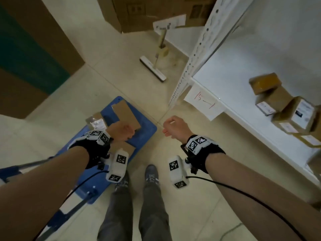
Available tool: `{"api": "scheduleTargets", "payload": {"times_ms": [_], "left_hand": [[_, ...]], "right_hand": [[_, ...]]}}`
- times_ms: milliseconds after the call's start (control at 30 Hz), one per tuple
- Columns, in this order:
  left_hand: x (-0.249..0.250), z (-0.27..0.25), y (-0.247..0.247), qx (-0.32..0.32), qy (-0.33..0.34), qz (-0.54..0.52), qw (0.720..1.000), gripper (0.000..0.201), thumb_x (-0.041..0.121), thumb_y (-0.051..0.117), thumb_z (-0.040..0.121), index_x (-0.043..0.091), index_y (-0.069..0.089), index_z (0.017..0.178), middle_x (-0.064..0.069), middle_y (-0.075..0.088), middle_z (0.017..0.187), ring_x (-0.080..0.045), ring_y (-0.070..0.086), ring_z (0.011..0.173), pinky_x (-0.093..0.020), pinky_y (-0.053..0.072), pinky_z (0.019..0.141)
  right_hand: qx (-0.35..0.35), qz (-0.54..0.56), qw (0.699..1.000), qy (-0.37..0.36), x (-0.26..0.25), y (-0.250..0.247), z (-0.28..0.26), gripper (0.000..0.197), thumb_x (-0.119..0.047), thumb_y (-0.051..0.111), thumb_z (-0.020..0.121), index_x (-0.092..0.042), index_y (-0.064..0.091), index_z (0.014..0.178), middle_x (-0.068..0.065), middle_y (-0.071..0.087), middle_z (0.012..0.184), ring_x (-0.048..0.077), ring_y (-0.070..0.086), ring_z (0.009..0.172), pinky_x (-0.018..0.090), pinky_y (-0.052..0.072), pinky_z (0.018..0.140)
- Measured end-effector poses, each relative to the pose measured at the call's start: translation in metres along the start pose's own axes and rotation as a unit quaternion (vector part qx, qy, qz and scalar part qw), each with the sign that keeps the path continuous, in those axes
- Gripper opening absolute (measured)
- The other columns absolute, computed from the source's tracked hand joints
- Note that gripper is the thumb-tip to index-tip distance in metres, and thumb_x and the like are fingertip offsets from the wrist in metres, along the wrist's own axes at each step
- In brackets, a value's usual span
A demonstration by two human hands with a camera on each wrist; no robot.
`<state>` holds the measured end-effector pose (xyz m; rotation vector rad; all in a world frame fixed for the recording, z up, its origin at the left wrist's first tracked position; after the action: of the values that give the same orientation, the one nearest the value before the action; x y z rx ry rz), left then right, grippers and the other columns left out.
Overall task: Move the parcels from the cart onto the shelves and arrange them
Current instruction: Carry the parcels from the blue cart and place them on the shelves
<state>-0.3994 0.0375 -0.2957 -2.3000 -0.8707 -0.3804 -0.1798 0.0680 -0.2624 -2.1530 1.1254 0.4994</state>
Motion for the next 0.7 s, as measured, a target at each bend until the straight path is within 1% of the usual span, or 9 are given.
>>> {"api": "scheduleTargets", "payload": {"times_ms": [67,133,200,233,300,467,533,600,700], "left_hand": [[-0.034,0.017,0.012,0.008,-0.020,-0.015,1.000,0.022,0.011,0.052,0.097,-0.001,0.065,0.110,-0.020,0.068,0.110,-0.020,0.058,0.083,-0.026,0.050,0.070],[-0.069,0.032,0.024,0.005,-0.044,-0.035,0.998,0.019,0.009,0.054,0.096,0.001,0.066,0.107,-0.020,0.068,0.110,-0.023,0.060,0.088,-0.038,0.053,0.085],[-0.100,0.044,0.035,-0.005,-0.061,-0.044,0.997,0.009,0.009,0.058,0.093,0.010,0.065,0.099,-0.019,0.067,0.112,-0.027,0.062,0.094,-0.043,0.052,0.093],[-0.120,0.052,0.042,-0.007,-0.070,-0.048,0.996,0.007,0.011,0.060,0.092,0.012,0.064,0.098,-0.018,0.067,0.113,-0.027,0.062,0.094,-0.044,0.051,0.094],[-0.152,0.062,0.054,-0.004,-0.090,-0.060,0.994,0.016,0.014,0.060,0.092,0.007,0.064,0.106,-0.016,0.067,0.108,-0.024,0.060,0.091,-0.043,0.052,0.093],[-0.211,0.079,0.080,0.016,-0.129,-0.097,0.987,0.027,0.018,0.055,0.095,0.004,0.062,0.117,-0.007,0.060,0.098,-0.022,0.056,0.090,-0.040,0.048,0.089],[-0.229,0.086,0.090,-0.001,-0.133,-0.084,0.988,0.022,0.018,0.050,0.098,0.004,0.062,0.110,-0.010,0.057,0.096,-0.025,0.053,0.087,-0.040,0.045,0.080],[-0.241,0.093,0.098,-0.009,-0.128,-0.070,0.989,0.014,0.014,0.044,0.100,0.007,0.054,0.094,-0.019,0.053,0.091,-0.029,0.050,0.081,-0.042,0.039,0.071],[-0.260,0.106,0.108,0.013,-0.130,-0.084,0.988,0.003,0.015,0.045,0.100,0.015,0.047,0.098,-0.023,0.056,0.103,-0.036,0.057,0.091,-0.048,0.047,0.082]], "right_hand": [[-0.009,0.004,1.000,0.017,0.020,0.026,0.018,0.006,-0.017,0.055,0.095,-0.012,0.056,0.098,0.016,0.072,0.100,0.016,0.062,0.069,0.012,0.041,0.046],[-0.014,0.008,0.999,0.039,0.043,0.055,0.039,0.005,-0.018,0.054,0.096,-0.013,0.055,0.096,0.018,0.074,0.104,0.020,0.064,0.075,0.019,0.043,0.054],[-0.021,0.022,0.997,0.065,0.066,0.081,0.056,0.004,-0.020,0.053,0.096,-0.016,0.054,0.096,0.018,0.074,0.105,0.022,0.065,0.079,0.024,0.047,0.063],[-0.029,0.026,0.996,0.076,0.078,0.099,0.066,0.004,-0.021,0.052,0.096,-0.017,0.054,0.098,0.018,0.074,0.106,0.023,0.066,0.081,0.027,0.048,0.068],[-0.038,0.028,0.994,0.095,0.096,0.126,0.079,0.008,-0.022,0.052,0.096,-0.017,0.054,0.102,0.017,0.074,0.106,0.022,0.065,0.082,0.031,0.048,0.073],[-0.055,0.019,0.990,0.125,0.133,0.186,0.106,0.008,-0.020,0.054,0.094,-0.016,0.055,0.101,0.018,0.074,0.104,0.023,0.065,0.079,0.032,0.049,0.073],[-0.060,0.020,0.989,0.134,0.146,0.210,0.116,0.011,-0.022,0.054,0.096,-0.015,0.054,0.105,0.018,0.074,0.104,0.024,0.065,0.080,0.031,0.049,0.069],[-0.059,0.021,0.988,0.139,0.156,0.229,0.127,0.011,-0.023,0.053,0.097,-0.014,0.054,0.104,0.017,0.074,0.102,0.025,0.065,0.080,0.029,0.050,0.066],[-0.065,0.023,0.986,0.149,0.172,0.255,0.142,0.005,-0.022,0.053,0.095,-0.017,0.053,0.095,0.015,0.071,0.100,0.025,0.065,0.081,0.031,0.052,0.069]]}}
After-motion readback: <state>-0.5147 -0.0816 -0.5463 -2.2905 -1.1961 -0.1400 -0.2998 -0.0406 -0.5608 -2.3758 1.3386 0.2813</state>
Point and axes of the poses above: each hand's wrist, its own z-axis towards the middle knuckle, its own y-axis out of the palm, x = y × z, the point moved 3 cm from there along z, towards the middle knuckle
